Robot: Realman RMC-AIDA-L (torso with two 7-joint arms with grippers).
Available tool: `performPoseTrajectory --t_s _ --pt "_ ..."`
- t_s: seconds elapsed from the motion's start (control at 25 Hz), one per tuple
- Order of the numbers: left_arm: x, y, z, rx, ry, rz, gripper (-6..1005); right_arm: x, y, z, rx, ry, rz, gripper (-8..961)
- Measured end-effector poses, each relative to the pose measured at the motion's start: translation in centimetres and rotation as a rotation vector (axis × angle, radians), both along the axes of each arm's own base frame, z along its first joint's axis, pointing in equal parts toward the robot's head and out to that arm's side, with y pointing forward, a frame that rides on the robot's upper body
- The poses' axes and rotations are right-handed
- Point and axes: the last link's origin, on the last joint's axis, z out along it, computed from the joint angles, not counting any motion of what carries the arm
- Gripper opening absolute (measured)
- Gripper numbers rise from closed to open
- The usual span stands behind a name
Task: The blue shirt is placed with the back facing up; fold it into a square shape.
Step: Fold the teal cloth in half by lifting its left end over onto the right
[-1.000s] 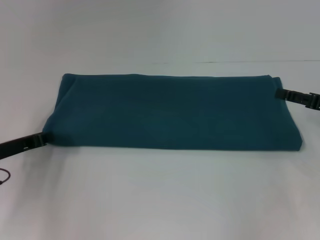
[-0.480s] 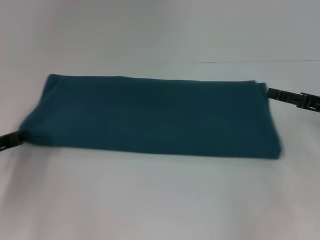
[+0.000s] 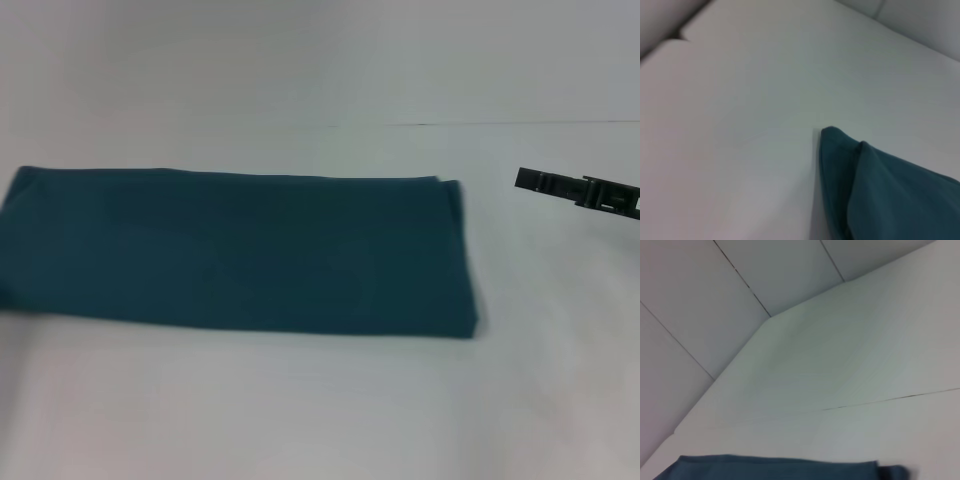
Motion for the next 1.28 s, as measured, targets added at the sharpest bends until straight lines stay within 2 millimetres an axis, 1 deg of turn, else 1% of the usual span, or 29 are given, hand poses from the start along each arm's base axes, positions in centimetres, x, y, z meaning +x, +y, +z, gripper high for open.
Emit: performPoseTrajectory --t_s 0.12,0.24,0.36,0.44,0.48,0.56,0.68,0.76,0.84,0.88,0.92,0.96,1.0,1.04,1.08,1.16,1.28 --pt "-0.7 -1.1 1.3 0.024 0.025 0.027 17 -0.1 0.1 0.0 0.003 -0.002 -0.001 798" --pt "-1.2 -1.7 1.9 0.027 0.039 0.047 17 -0.1 0.2 -0.1 0.007 -0.004 -0.003 798" --pt "-1.2 -1.8 2.0 0.023 0.041 0.045 16 -0.1 0.3 -0.1 0.009 -0.006 -0.006 798" --pt "-0.5 -1.4 1.9 0.014 0.025 0.017 16 -0.1 0.3 -0.1 0.01 -0.007 -0.006 798" --pt "0.1 -1.0 1.8 0.007 0.01 -0.009 18 -0.1 0.3 -0.1 0.01 -0.007 -0.006 798" --pt "2.1 0.1 1.4 -0.016 -0.041 -0.1 21 0.0 0.3 -0.1 0.01 -0.009 -0.006 797" --pt "6.1 1.8 0.6 -0.06 -0.135 -0.289 25 0.2 0.1 -0.2 0.008 -0.009 -0.009 797" --pt "9.2 2.8 -0.2 -0.09 -0.2 -0.424 29 0.3 0.0 -0.3 0.007 -0.009 -0.013 797" --pt "12.4 3.9 -1.2 -0.122 -0.258 -0.548 32 0.5 -0.2 -0.2 0.007 -0.01 -0.017 797" --pt "14.1 4.5 -2.0 -0.146 -0.291 -0.61 33 0.7 -0.3 -0.1 0.006 -0.014 -0.019 797" --pt "15.1 4.9 -2.6 -0.164 -0.315 -0.648 35 0.8 -0.3 0.0 0.005 -0.017 -0.021 797" --pt "16.5 5.3 -3.7 -0.193 -0.349 -0.694 36 1.0 -0.4 0.1 0.003 -0.021 -0.021 797" --pt "16.5 5.3 -3.7 -0.193 -0.349 -0.694 38 1.2 -0.6 0.2 0.001 -0.025 -0.024 797" --pt "19.3 6.2 -6.5 -0.246 -0.431 -0.775 39 1.3 -0.7 0.2 0.0 -0.029 -0.025 797" --pt "19.7 6.4 -7.2 -0.255 -0.445 -0.786 41 1.5 -0.7 0.4 0.001 -0.034 -0.027 797" --pt "21.2 6.9 -9.8 -0.288 -0.487 -0.807 44 1.8 -0.9 0.7 -0.003 -0.048 -0.027 797" --pt "22.0 7.1 -14.3 -0.307 -0.543 -0.779 49 2.2 -1.0 1.1 -0.009 -0.073 -0.027 797"
